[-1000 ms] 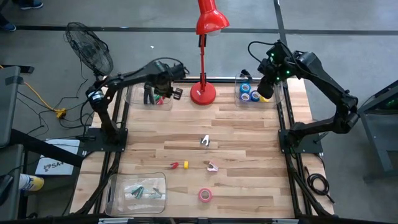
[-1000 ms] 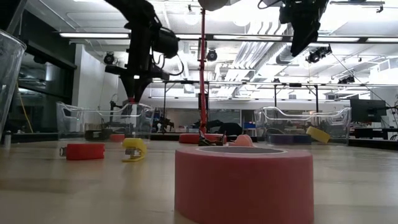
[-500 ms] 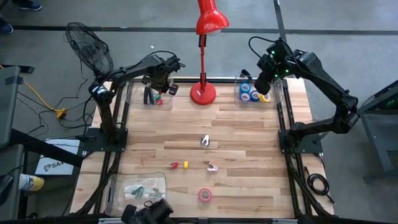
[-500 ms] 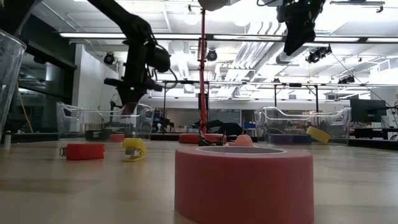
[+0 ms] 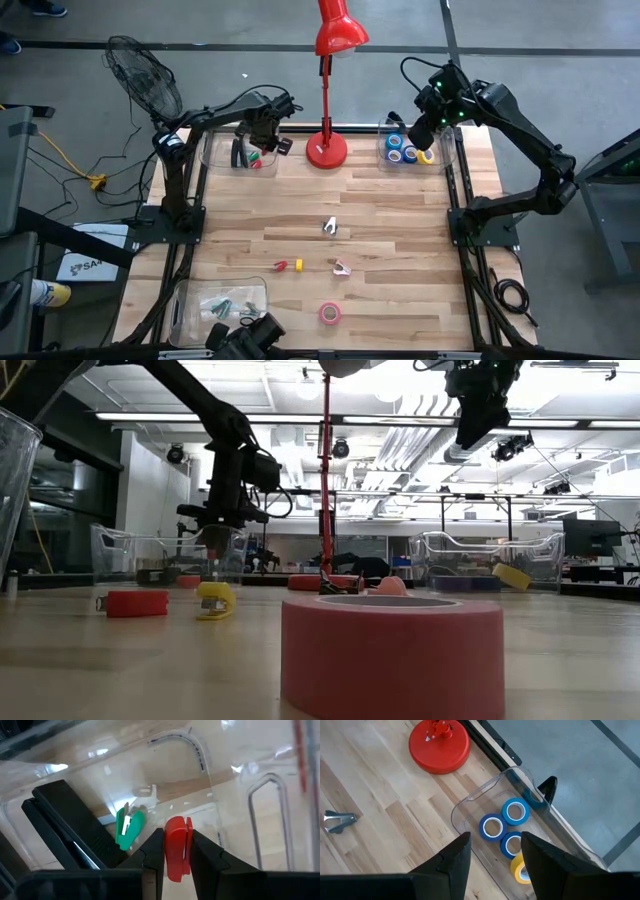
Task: Pick and place Stapler, Stapler remover, tape
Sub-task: Put the top red stapler into the top left transparent bin, then put the red stapler into the top left transparent bin
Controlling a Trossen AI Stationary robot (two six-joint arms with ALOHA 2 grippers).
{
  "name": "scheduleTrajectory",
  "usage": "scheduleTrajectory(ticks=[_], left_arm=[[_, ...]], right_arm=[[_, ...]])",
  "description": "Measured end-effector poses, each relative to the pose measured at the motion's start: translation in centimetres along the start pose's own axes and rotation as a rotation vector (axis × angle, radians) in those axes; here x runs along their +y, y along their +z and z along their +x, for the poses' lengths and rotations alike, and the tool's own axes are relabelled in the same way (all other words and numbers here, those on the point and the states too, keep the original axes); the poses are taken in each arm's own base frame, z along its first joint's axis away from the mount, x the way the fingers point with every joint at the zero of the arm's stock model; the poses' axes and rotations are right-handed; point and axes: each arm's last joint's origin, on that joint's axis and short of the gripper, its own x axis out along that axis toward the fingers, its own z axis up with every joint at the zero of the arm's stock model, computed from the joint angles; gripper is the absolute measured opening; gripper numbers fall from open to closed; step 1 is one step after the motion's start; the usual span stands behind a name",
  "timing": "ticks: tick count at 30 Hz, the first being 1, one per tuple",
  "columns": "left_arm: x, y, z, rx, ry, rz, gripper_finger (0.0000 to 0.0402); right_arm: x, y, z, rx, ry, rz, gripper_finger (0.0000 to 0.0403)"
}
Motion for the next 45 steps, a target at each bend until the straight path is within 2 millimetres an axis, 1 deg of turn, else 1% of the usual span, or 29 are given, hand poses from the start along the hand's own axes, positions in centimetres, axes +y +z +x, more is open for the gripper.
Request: scheduleTrajectory(ticks=[4, 13, 16, 19, 26, 32, 35, 40, 42, 45], left_arm=[[0.0, 0.0, 0.0, -0.004, 0.001, -0.002, 0.0079], [0.0, 0.0, 0.0, 0.001, 0.003, 0.006, 0.0163], [0.0, -0.1, 0.0, 0.01, 0.008, 0.009, 0.0186], [0.2, -0.3, -0.2, 0.026, 0.014, 0.021, 0.02], [0.6, -0.9, -2.2, -0.026, -0.008, 0.02, 0.0204], [1.1, -1.8, -4.7, -0.078, -0.04, 0.022, 0.0204], [0.5, -2.7, -6.1, -0.114, -0.065, 0.054, 0.0204], [-1.1, -4.6, -8.0, -0.154, -0.097, 0.126, 0.0204], [-1.7, -5.4, -8.6, -0.165, -0.107, 0.142, 0.0205], [-2.8, -6.7, -8.9, -0.148, -0.106, 0.181, 0.0205]], right_arm=[[0.0, 0.0, 0.0, 0.0, -0.003, 0.013, 0.0165], [0.0, 0.0, 0.0, 0.001, -0.002, 0.013, 0.0165], [0.0, 0.0, 0.0, 0.001, -0.002, 0.013, 0.0165], [0.0, 0.0, 0.0, 0.001, -0.002, 0.013, 0.0165], [0.0, 0.0, 0.0, 0.004, -0.001, 0.013, 0.0165], [0.0, -0.1, 0.0, 0.013, 0.0, 0.012, 0.0165], [0.0, -0.2, 0.0, 0.018, 0.001, 0.011, 0.0165], [0.1, -0.3, 0.0, 0.032, 0.006, -0.011, 0.0165], [0.1, -0.3, 0.0, 0.035, 0.007, -0.018, 0.0165], [0.1, -0.4, 0.0, 0.037, 0.008, -0.03, 0.0165]])
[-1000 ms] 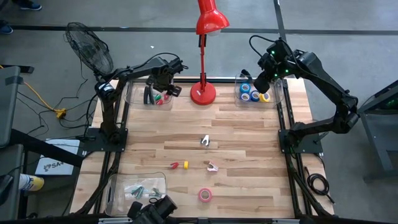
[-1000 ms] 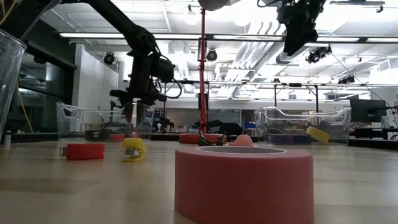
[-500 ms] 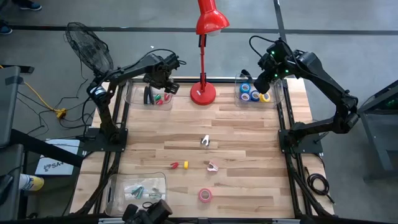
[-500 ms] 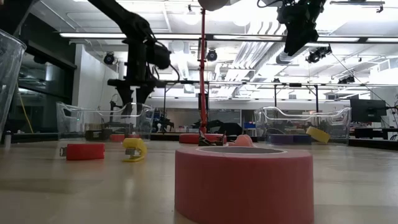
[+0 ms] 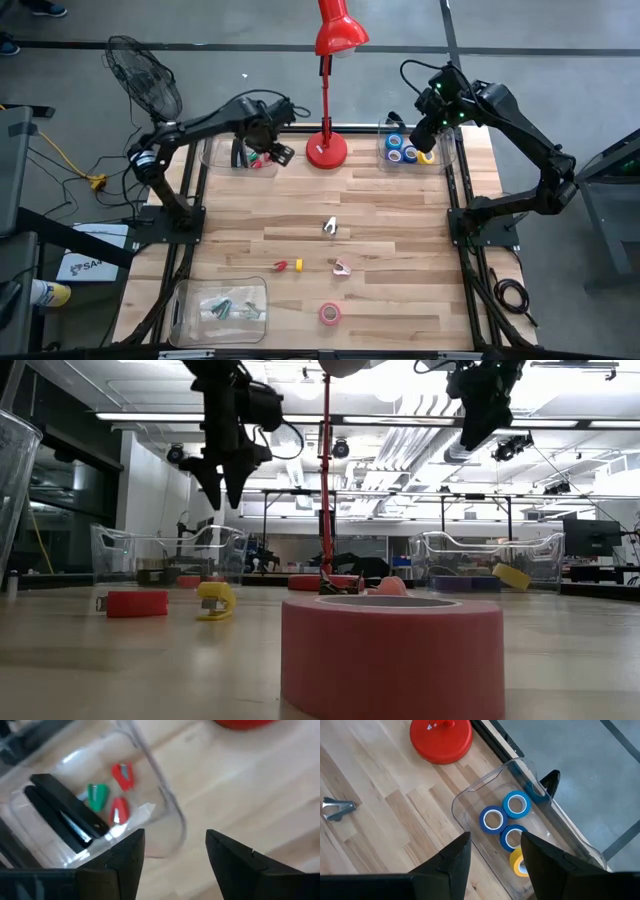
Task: Pick and place Stapler, Stapler remover, tape
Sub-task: Put the red stapler into the top left transparent bin
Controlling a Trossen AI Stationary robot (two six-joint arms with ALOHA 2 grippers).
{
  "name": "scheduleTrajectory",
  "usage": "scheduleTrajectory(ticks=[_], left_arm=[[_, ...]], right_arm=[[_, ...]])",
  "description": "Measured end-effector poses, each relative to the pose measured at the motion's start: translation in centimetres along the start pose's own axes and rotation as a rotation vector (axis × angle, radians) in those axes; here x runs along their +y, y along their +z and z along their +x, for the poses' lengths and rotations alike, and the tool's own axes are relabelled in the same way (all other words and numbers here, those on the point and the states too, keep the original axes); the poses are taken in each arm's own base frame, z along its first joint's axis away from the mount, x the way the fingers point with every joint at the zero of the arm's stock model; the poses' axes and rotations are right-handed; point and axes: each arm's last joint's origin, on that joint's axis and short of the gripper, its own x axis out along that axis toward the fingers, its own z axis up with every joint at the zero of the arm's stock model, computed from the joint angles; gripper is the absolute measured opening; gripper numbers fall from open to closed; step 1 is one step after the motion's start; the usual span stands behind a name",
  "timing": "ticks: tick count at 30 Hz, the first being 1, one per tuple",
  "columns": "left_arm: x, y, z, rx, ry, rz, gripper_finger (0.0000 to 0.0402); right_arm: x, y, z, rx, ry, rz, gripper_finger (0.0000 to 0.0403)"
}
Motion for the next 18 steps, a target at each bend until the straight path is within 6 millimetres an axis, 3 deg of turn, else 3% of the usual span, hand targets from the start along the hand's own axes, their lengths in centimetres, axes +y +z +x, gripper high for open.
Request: scheduleTrajectory(ticks=[18], left_arm=[[-8.9, -7.2, -1.7, 0.049, -0.042, 0.31, 0.0204]], right_arm=[[0.2, -0.6, 0.0, 0.061, 0.043, -0.088, 0.0165]])
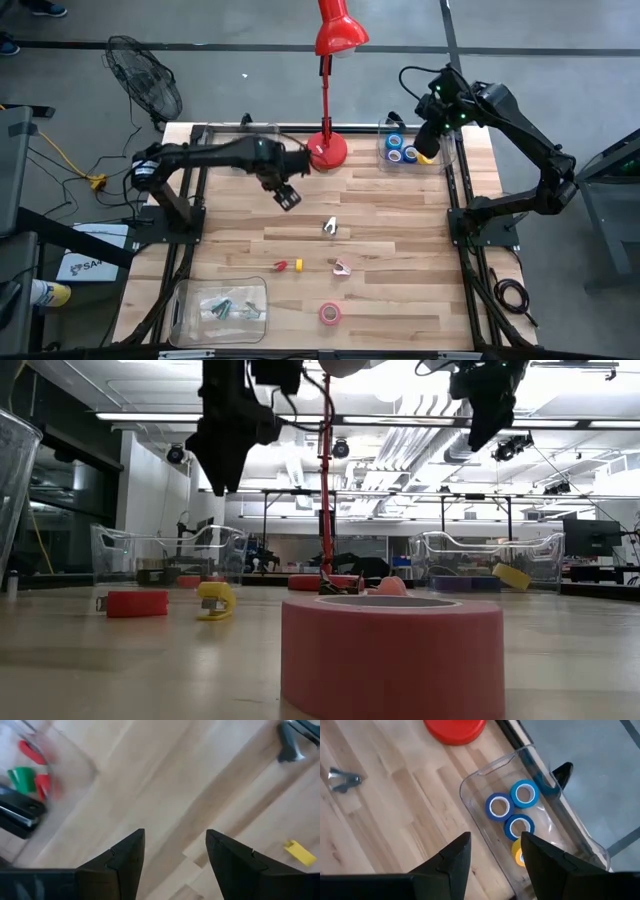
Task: Pick and place Stapler, Stapler remover, tape
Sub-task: Put the red stapler into the top left transparent bin
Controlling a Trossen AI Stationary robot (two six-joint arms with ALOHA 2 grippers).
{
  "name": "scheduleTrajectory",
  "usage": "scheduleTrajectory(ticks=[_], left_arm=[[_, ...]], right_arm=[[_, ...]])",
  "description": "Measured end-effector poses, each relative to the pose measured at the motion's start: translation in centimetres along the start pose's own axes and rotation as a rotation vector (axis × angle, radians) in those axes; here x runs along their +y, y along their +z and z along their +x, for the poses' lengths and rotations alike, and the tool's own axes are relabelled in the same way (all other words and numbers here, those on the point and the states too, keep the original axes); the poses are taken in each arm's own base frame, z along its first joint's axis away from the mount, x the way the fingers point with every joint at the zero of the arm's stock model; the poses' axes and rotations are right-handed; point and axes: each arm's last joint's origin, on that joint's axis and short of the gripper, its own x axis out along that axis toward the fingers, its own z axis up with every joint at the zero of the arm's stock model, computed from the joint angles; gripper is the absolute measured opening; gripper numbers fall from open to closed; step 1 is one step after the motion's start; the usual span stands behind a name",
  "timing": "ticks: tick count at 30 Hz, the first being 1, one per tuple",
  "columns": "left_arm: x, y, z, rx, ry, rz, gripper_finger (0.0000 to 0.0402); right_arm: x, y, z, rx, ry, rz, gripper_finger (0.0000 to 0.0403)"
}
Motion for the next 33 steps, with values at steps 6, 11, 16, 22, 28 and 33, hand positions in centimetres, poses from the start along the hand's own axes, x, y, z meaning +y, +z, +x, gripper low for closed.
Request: scheduleTrajectory(ticks=[6, 11, 16, 22, 28, 33], left_arm=[[-2.1, -1.2, -0.3, -0.02, 0.011, -0.001, 0.0204], [-3.5, -2.2, -0.5, -0.026, 0.005, 0.002, 0.0204], [-4.7, -3.1, -0.7, -0.019, -0.017, 0.029, 0.0204], [-5.8, -4.0, -0.9, 0.023, -0.073, 0.042, 0.0204], [-6.7, -4.9, -0.8, 0.059, -0.106, -0.014, 0.0204], [-6.9, -6.7, 1.4, 0.168, -0.059, -0.136, 0.0205]], right_arm=[[0.5, 0.0, -0.1, -0.054, 0.151, -0.11, 0.0165], [1.2, -2.1, 1.1, -0.165, 0.224, -0.188, 0.0165], [2.0, -5.6, 3.0, -0.262, 0.233, -0.22, 0.0165], [3.0, -9.4, 4.2, -0.326, 0.291, -0.191, 0.0165], [3.7, -11.9, 4.6, -0.359, 0.306, -0.189, 0.0165], [4.1, -13.2, 4.7, -0.393, 0.335, -0.201, 0.0165]])
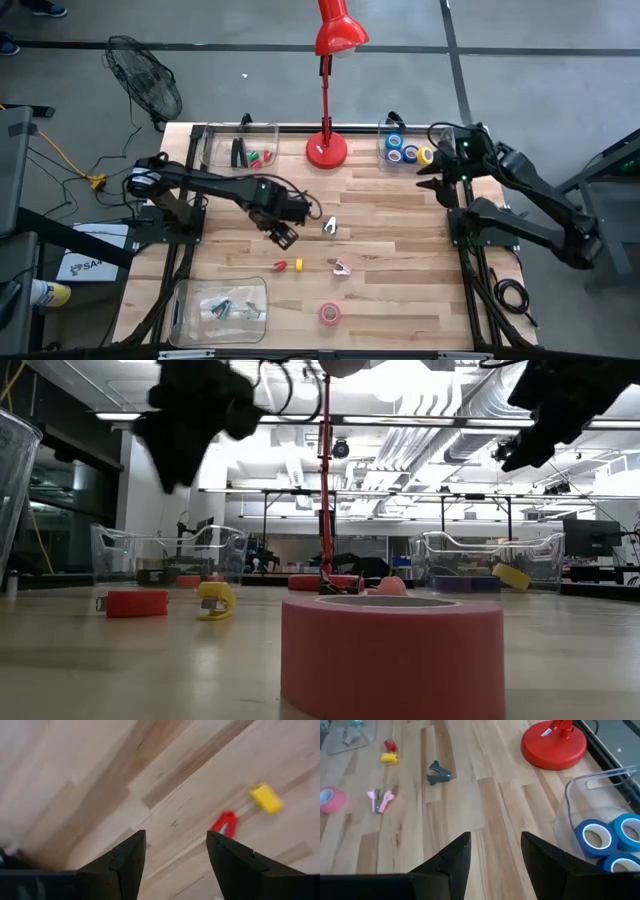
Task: Pick and place Stapler, Stapler remover, tape
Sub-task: Put the red stapler into the top left transparent bin
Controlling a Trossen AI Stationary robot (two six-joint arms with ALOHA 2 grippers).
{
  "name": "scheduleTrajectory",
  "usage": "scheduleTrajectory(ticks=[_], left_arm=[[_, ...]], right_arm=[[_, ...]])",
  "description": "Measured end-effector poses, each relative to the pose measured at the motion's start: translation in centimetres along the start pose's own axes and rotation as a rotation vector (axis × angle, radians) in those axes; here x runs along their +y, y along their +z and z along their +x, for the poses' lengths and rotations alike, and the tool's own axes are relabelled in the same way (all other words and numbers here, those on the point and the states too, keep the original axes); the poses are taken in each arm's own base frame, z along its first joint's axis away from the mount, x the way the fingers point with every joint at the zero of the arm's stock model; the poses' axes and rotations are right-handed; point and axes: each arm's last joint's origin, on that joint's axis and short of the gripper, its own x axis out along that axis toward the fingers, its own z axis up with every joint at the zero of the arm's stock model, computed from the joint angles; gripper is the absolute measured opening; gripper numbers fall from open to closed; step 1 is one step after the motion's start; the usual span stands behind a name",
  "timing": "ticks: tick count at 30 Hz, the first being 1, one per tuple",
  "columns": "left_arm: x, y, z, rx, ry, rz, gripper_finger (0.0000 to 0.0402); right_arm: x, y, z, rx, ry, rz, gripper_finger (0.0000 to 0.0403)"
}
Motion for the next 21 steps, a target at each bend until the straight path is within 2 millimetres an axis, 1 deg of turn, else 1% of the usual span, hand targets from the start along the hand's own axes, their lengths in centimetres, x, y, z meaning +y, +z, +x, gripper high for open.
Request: scheduleTrajectory(ticks=[3, 5, 9, 13, 15, 17, 21], left_arm=[[-0.1, -0.9, 1.4, 0.054, -0.001, -0.032, 0.0206], [-0.6, -1.3, 2.1, 0.072, -0.042, -0.049, 0.0215], [-1.7, -2.1, 2.8, 0.068, -0.111, -0.07, 0.0255], [-2.8, -2.8, 3.6, 0.069, -0.131, -0.061, 0.0301], [-3.3, -3.2, 4.0, 0.081, -0.141, -0.044, 0.0315], [-4.1, -3.3, 4.5, 0.07, -0.166, -0.009, 0.0319], [-5.1, -3.7, 5.9, 0.067, -0.153, 0.054, 0.0317]], right_arm=[[0.2, 0.1, -0.4, -0.028, 0.0, -0.016, 0.0165], [0.3, 0.1, -0.5, -0.032, -0.002, -0.023, 0.0165], [0.4, 0.0, -0.6, -0.033, -0.003, -0.025, 0.0165], [0.4, 0.0, -0.6, -0.032, -0.003, -0.018, 0.0165], [0.4, 0.0, -0.6, -0.032, -0.003, -0.017, 0.0165], [0.4, 0.0, -0.6, -0.029, -0.001, -0.015, 0.0165], [0.4, 0.0, -0.6, -0.028, 0.002, -0.013, 0.0165]])
